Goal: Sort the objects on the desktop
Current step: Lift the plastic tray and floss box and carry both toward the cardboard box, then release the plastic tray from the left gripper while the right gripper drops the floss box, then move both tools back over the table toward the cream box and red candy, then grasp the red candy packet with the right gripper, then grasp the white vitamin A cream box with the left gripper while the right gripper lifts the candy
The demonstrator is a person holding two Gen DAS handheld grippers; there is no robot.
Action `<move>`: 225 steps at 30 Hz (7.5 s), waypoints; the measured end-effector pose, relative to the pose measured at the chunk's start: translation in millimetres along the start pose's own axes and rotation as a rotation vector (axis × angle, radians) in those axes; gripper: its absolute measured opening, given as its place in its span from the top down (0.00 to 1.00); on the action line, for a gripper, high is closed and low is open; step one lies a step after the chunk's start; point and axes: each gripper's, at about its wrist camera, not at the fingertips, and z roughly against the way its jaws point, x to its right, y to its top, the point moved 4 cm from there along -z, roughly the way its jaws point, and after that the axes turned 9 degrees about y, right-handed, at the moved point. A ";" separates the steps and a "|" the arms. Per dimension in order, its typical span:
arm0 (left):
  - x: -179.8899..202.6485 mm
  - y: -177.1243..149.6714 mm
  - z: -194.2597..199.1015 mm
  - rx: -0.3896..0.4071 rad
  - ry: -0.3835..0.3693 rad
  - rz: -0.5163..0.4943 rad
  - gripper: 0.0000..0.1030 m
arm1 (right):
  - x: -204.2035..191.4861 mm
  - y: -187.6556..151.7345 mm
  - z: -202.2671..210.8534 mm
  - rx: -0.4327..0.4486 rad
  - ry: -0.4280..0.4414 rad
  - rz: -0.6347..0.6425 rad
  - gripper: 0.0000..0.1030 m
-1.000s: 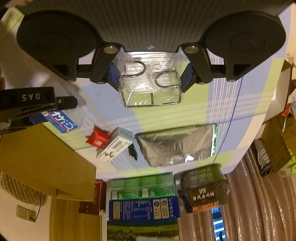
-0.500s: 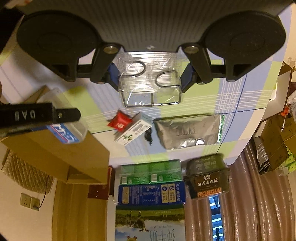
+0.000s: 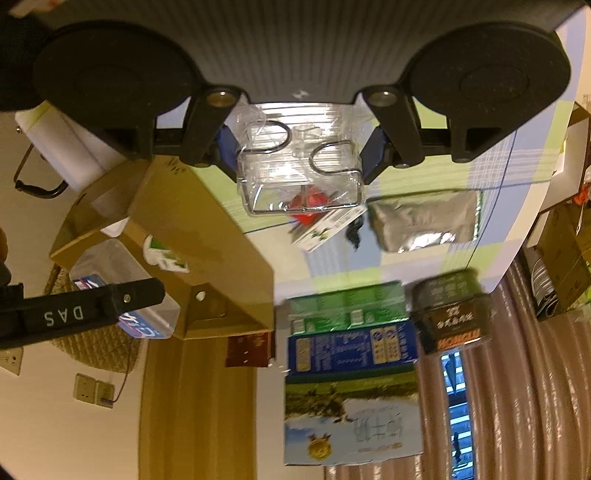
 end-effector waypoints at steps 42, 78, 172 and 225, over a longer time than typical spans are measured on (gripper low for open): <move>165.0 91.2 -87.4 0.040 -0.241 -0.079 0.20 | 178.3 5.5 6.8 -0.064 -0.140 -0.095 0.47; 39.4 45.2 -51.6 0.045 -0.018 -0.031 0.06 | 124.0 6.2 7.2 -0.077 -0.079 -0.081 0.18; -90.8 -3.2 -225.1 -0.078 -0.324 -0.460 0.14 | -31.0 -21.4 -315.1 -0.781 0.184 0.397 0.44; -76.9 -90.4 -86.3 -0.224 -0.039 -0.310 0.67 | -72.7 -115.1 -162.5 -0.678 0.338 -0.002 0.85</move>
